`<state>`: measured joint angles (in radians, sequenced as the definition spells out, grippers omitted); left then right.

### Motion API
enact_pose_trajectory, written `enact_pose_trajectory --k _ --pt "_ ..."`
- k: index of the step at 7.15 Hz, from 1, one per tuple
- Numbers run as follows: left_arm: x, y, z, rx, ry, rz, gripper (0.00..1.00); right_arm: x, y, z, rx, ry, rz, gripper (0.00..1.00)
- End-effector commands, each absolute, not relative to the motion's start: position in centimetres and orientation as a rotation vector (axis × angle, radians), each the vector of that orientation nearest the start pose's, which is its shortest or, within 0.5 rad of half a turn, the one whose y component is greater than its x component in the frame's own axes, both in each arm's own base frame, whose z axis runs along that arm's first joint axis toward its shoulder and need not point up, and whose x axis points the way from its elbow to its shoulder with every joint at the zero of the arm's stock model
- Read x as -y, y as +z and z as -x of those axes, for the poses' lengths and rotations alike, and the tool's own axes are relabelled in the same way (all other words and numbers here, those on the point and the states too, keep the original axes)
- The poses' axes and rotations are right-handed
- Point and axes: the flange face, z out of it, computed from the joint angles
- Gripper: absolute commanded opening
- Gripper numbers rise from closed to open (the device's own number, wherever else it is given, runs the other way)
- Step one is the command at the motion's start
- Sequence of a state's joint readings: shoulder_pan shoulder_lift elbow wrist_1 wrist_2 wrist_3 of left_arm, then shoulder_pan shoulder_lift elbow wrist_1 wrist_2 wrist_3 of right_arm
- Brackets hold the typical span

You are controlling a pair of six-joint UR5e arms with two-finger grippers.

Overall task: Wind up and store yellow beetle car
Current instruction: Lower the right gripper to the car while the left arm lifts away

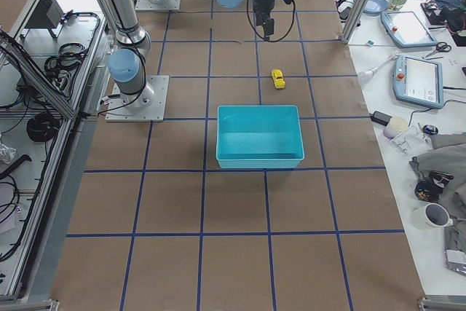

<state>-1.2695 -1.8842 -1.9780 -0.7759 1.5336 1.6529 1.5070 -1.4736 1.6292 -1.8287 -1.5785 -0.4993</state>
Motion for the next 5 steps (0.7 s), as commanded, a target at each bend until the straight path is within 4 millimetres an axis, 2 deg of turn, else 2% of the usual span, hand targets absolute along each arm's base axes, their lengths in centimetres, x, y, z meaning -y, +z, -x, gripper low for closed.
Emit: enact_pose_trajectory --k 1,2,3,4,5 --pt "54.7 26.1 1.2 -2.591 -0.183 -1.687 1.00 58.1 40.8 -9.0 -2.968 -0.246 1.298 1.00" --pt "54.7 29.5 4.2 -2.707 -0.185 -1.530 1.00 59.7 38.7 -9.0 -2.907 -0.258 1.457 1.00" --pt "54.8 34.4 8.1 -2.826 -0.154 -1.364 1.00 60.7 36.5 -9.0 -2.833 -0.231 1.581 1.00" --pt "54.6 40.6 11.1 -2.963 -0.094 -1.111 1.00 61.4 34.4 -9.0 -2.746 -0.208 1.726 1.00" --pt "54.5 45.4 12.3 -3.063 -0.066 -0.829 1.00 61.7 31.7 -9.0 -2.668 -0.165 1.819 1.00"
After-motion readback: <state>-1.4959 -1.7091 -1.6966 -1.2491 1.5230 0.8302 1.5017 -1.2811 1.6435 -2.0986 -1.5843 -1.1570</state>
